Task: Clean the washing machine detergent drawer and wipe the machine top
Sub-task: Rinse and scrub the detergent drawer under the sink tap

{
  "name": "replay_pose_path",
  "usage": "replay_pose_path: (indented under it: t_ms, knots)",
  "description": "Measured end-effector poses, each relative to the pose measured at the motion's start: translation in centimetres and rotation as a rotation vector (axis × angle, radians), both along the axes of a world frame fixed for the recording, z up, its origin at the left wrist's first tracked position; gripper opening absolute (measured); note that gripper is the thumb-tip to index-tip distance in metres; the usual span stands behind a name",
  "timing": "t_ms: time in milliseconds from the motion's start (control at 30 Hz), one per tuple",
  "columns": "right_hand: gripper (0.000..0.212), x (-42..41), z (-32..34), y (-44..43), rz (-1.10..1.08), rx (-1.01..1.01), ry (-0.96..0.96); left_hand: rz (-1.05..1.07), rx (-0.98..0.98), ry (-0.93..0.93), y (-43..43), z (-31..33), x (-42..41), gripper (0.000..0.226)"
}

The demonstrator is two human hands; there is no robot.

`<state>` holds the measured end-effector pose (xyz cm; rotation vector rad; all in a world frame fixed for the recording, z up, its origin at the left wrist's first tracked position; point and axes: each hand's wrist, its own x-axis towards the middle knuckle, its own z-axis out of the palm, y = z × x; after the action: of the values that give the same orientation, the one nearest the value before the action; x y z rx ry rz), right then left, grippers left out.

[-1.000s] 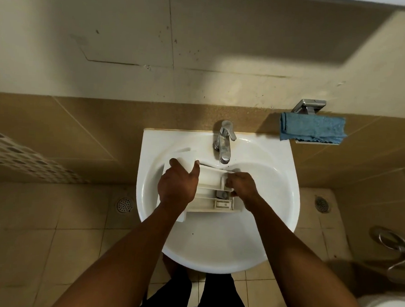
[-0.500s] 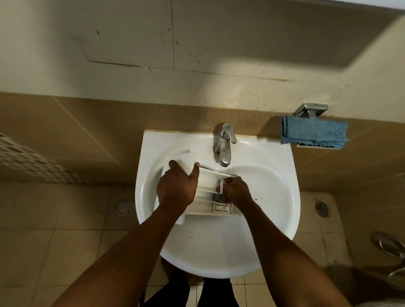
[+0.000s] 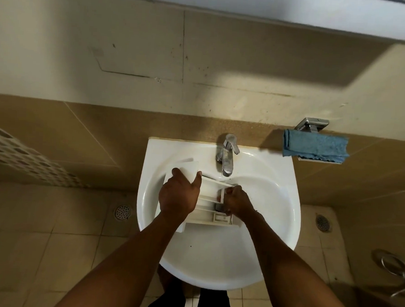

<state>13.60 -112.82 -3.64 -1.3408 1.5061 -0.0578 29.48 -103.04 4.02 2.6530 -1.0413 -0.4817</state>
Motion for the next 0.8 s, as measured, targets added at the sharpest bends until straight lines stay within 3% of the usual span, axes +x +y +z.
replay_pose_path:
  t_ms: [67,133,233,367,533,633,733,800]
  knots:
    - [0.023,-0.4,0.1,-0.2,-0.007,-0.002,0.004,0.004,0.024,0.019,0.0,-0.1,0.0,0.082]
    - [0.014,-1.0,0.5,0.0,-0.029,-0.149,-0.002,0.005,0.045,0.046,0.0,0.1,0.0,0.082]
    - [0.025,-1.6,2.0,0.2,-0.194,-0.323,-0.118,0.03,0.023,0.07,-0.1,-0.1,0.1,0.08]
    - [0.023,0.2,4.8,-0.8,-0.45,0.149,-0.596,0.031,0.006,0.069,-0.1,-0.3,0.1,0.08]
    - [0.037,1.6,5.9,-1.8,-0.437,0.296,-0.705,0.028,-0.02,0.058,0.0,-0.5,0.2,0.08]
    - [0.03,1.9,5.1,-0.7,-0.211,0.152,-0.399,0.029,-0.032,0.051,0.0,-0.4,0.1,0.079]
    - [0.021,1.0,2.8,1.5,0.352,-0.311,-0.076,0.039,-0.036,0.065,-0.1,-0.4,0.1,0.078]
    - [0.022,-0.1,2.3,1.2,0.644,-0.393,0.005,0.043,-0.044,0.068,0.0,-0.4,0.2,0.078]
